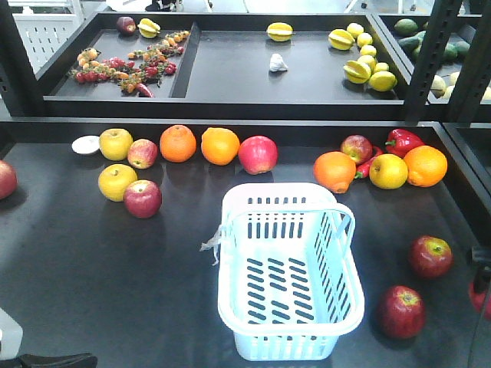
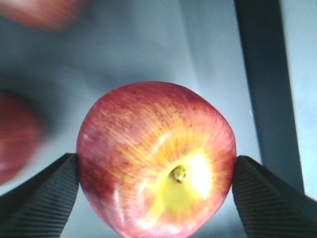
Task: Pick three apples into basket with both arms
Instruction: 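Carry the apple with the right gripper over the basket and release it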
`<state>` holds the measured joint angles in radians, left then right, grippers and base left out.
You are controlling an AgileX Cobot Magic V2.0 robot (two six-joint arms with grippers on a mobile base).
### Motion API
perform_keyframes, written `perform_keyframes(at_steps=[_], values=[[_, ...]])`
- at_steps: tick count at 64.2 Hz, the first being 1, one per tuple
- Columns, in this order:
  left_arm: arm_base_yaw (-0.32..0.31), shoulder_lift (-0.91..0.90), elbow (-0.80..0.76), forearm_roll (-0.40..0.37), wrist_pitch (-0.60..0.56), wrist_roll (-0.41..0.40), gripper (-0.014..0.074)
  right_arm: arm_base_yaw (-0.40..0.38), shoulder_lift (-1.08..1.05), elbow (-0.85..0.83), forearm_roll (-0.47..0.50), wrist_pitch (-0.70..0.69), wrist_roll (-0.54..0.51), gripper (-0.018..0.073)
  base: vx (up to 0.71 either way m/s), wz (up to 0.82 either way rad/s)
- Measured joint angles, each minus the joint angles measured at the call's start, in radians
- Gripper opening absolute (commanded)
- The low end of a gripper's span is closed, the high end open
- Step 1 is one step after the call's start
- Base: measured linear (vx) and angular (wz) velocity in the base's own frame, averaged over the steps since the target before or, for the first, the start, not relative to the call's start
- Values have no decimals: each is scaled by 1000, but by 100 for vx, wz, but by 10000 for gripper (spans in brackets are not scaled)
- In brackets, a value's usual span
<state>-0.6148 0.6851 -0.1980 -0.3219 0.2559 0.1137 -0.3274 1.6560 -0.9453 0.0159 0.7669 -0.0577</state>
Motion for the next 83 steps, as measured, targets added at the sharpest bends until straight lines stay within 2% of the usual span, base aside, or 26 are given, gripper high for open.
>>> perform_keyframes(at_steps=[9,18,23,31,45,54,65,74,83], values=[[0,0,0,0,0,0,-8,1,-107,1,167,28,-147,-3,0,0],[0,0,0,0,0,0,-8,37,-212,1,388,73,-317,-1,0,0],[0,0,0,0,0,0,-8,98,-261,1,492,93,-387,-1,0,0],[0,0,0,0,0,0,-8,224,-295,1,585,106,-421,-1,0,0],[0,0,0,0,0,0,-8,459,-272,1,631,74,-413,-1,0,0],[0,0,0,0,0,0,-8,564,-203,1,633,-7,-409,1,0,0],[0,0,0,0,0,0,-8,638,-104,2,637,-97,-412,48,0,0],[0,0,0,0,0,0,-8,652,-62,2,639,-147,-419,169,0,0],[0,0,0,0,0,0,-8,652,-59,2,641,-163,-431,396,0,0]])
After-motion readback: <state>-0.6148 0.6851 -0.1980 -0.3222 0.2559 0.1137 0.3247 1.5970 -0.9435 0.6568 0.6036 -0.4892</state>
